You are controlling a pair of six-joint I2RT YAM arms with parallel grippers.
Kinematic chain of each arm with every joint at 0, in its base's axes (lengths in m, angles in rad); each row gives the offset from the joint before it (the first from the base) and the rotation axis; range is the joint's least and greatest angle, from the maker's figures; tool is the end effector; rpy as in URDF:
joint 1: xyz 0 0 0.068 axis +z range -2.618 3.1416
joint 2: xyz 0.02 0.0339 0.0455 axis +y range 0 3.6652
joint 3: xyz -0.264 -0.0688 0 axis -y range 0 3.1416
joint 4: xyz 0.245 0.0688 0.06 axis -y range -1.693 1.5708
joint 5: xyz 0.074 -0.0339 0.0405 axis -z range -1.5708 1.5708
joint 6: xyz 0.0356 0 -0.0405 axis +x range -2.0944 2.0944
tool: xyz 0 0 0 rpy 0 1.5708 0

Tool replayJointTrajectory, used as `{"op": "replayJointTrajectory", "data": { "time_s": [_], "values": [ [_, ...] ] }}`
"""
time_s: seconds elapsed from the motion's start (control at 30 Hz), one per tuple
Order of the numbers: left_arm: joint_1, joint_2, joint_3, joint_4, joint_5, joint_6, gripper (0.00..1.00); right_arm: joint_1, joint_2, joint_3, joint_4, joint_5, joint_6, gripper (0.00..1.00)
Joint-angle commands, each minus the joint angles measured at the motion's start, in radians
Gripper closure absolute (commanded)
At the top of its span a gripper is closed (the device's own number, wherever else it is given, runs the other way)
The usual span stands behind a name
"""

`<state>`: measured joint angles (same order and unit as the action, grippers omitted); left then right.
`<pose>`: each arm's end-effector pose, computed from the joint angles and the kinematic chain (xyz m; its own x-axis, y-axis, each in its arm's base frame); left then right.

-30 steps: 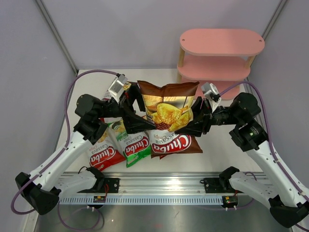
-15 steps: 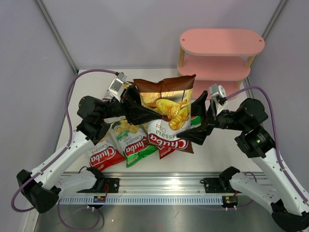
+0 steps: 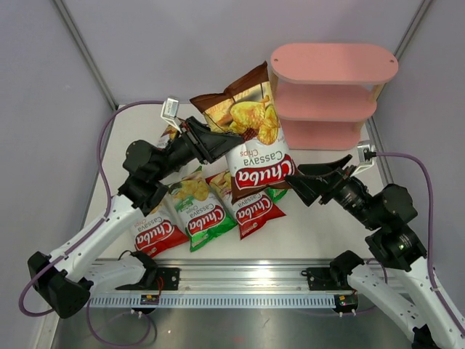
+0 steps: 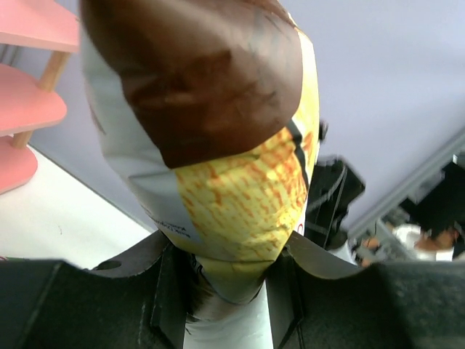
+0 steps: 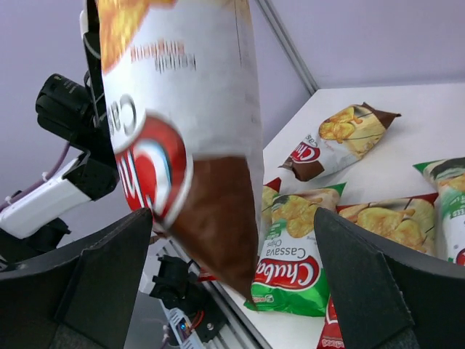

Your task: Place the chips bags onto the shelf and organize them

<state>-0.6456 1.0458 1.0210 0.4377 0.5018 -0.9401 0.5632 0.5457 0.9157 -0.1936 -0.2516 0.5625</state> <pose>0.1738 -0.1523 0.4381 -0.5212 -0.4938 -0.6960 0.7774 0.0616 -0.6259 0.0865 0.0651 0.4141 -0.2608 0.4462 -0.8561 -0.6919 0.5321 0.4881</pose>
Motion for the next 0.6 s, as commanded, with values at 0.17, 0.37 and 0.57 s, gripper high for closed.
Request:
{"op": "replayJointTrajectory", "data": {
  "time_s": [0.17, 0.37, 0.57],
  "values": [
    [-0.022, 0.082, -0.047, 0.398, -0.305, -0.290, 0.97, 0.001, -0.087, -0.144, 0.311, 0.034, 0.287, 0.00],
    [-0.097, 0.138, -0.024, 0.469, -0.399, -0.313, 1.00, 0.001, 0.002, -0.241, 0.621, -0.008, 0.404, 0.00],
    [-0.150, 0.164, -0.029, 0.483, -0.436, -0.324, 1.00, 0.000, 0.085, -0.215, 0.740, 0.041, 0.353, 0.00]
  ]
}}
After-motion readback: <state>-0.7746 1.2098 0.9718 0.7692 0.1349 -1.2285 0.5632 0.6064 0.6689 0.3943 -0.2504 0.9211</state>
